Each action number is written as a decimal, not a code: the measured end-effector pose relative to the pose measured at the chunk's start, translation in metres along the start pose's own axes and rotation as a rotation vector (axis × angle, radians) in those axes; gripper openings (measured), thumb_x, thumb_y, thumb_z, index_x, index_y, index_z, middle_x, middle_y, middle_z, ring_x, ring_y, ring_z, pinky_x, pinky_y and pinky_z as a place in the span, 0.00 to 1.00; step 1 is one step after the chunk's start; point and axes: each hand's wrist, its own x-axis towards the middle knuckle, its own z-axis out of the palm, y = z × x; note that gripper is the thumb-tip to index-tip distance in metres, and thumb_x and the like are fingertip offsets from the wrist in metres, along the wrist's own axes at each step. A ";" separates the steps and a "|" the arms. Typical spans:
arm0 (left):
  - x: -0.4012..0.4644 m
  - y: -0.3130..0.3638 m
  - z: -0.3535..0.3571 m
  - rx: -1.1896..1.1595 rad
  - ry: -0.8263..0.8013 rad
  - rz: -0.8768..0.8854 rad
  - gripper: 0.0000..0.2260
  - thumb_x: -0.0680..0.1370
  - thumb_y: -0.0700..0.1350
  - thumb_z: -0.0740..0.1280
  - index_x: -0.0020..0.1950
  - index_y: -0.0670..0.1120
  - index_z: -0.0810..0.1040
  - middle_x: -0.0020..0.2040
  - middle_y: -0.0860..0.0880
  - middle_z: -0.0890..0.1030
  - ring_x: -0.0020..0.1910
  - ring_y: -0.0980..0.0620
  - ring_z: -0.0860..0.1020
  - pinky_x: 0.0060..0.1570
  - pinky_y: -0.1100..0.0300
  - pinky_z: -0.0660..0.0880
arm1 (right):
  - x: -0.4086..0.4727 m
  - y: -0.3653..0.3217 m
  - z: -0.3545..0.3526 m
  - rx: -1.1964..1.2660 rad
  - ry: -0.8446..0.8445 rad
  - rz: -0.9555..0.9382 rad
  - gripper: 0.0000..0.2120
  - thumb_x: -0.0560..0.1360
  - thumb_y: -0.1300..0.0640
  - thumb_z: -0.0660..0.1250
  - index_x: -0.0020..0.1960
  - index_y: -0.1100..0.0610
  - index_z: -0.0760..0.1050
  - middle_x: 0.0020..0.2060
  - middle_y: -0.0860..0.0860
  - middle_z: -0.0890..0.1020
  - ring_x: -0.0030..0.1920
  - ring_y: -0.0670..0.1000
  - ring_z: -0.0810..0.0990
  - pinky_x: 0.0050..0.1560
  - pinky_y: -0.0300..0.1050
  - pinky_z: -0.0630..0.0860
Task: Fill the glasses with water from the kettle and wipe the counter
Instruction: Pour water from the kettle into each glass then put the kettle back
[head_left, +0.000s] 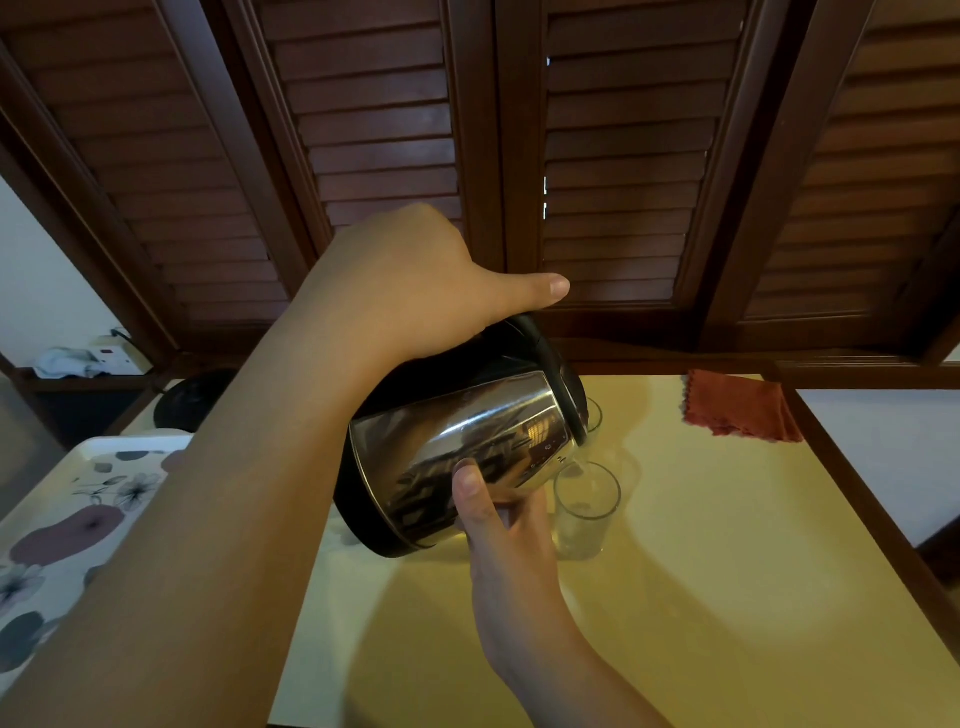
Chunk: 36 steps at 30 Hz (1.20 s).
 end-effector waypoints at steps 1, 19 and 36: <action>0.000 0.001 0.000 0.001 -0.001 0.000 0.37 0.68 0.82 0.63 0.31 0.46 0.75 0.29 0.50 0.73 0.30 0.50 0.74 0.33 0.55 0.65 | 0.000 -0.001 0.000 0.003 -0.001 -0.001 0.55 0.53 0.23 0.82 0.74 0.43 0.71 0.64 0.42 0.86 0.66 0.42 0.83 0.61 0.38 0.79; 0.001 0.012 -0.001 0.036 0.002 -0.002 0.36 0.69 0.81 0.62 0.31 0.47 0.74 0.30 0.49 0.73 0.30 0.51 0.74 0.33 0.56 0.65 | 0.002 -0.003 -0.002 0.036 -0.018 -0.028 0.54 0.56 0.26 0.83 0.76 0.45 0.70 0.66 0.44 0.85 0.68 0.44 0.82 0.62 0.37 0.80; -0.003 0.015 -0.004 0.059 0.000 0.010 0.37 0.69 0.81 0.61 0.33 0.46 0.78 0.31 0.48 0.76 0.32 0.50 0.77 0.33 0.55 0.66 | -0.001 -0.002 0.001 0.075 -0.034 -0.004 0.55 0.55 0.27 0.84 0.75 0.47 0.70 0.65 0.46 0.86 0.68 0.46 0.83 0.60 0.35 0.80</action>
